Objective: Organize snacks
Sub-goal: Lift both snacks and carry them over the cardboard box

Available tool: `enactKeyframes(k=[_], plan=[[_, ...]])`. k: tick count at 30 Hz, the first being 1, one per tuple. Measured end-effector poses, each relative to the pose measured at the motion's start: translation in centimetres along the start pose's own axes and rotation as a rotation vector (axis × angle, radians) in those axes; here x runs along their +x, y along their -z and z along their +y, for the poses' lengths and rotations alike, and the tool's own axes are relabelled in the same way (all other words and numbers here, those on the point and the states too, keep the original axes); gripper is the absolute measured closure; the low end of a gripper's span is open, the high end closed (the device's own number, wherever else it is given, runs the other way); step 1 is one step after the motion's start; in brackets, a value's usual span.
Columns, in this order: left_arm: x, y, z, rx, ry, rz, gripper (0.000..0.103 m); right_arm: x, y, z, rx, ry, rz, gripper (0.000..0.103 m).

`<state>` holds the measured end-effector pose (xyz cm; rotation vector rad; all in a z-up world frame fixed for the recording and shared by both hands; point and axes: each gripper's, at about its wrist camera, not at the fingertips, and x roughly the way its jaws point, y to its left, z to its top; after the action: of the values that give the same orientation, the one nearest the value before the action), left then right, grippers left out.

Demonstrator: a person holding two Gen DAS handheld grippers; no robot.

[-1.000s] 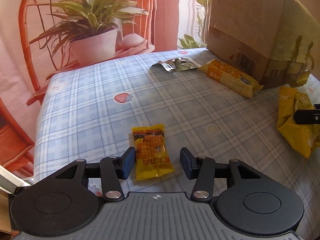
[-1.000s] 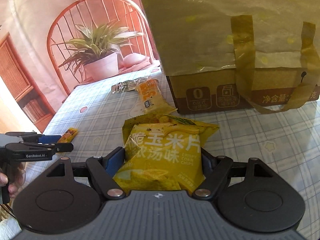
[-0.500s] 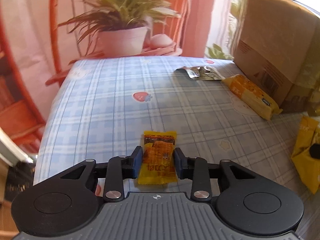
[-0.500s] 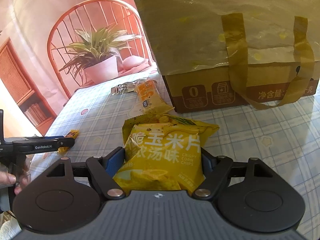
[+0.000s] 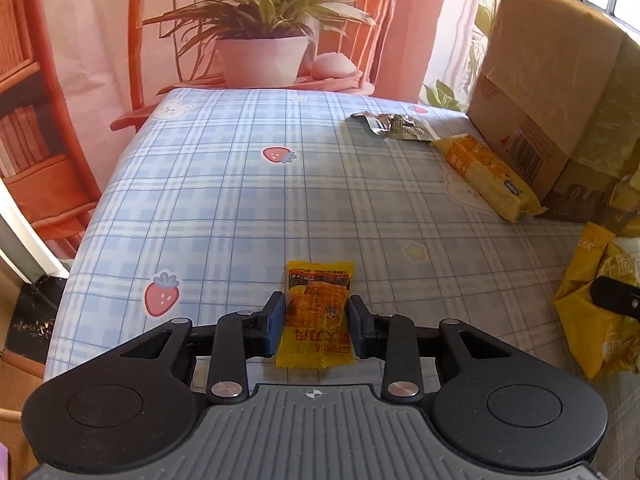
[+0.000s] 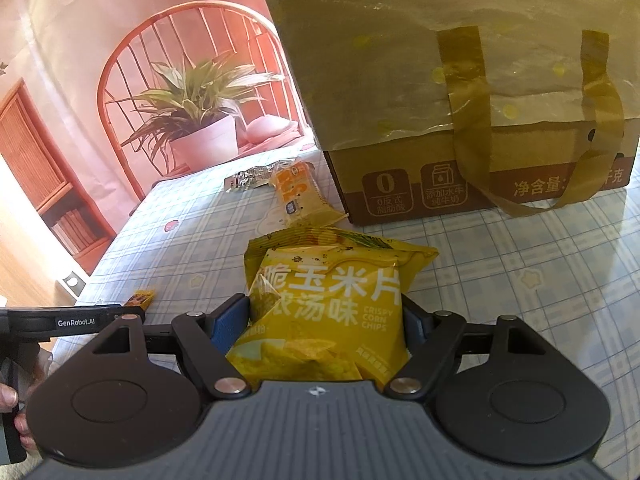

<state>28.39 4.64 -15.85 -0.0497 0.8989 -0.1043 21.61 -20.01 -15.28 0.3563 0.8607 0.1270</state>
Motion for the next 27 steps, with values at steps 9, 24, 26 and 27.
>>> enactKeyframes(k=[9,24,26,27], plan=[[-3.7,0.6,-0.8,-0.082,0.034,-0.101,0.069,-0.8,-0.4,-0.1,0.012,-0.017,-0.031,0.025],[-14.3,-11.5,-10.7,0.101,0.332,-0.457,0.069,-11.1,-11.3,0.9,-0.138,-0.101,-0.424,0.025],[-14.5,-13.3,-12.7,0.12,0.378,-0.47,0.069,-12.0,-13.8,0.2,-0.157,-0.084,-0.471,0.025],[-14.5,-14.3,-13.8,0.132,0.403,-0.473,0.069,-12.2,-14.9,-0.2,-0.169,-0.065,-0.489,0.025]])
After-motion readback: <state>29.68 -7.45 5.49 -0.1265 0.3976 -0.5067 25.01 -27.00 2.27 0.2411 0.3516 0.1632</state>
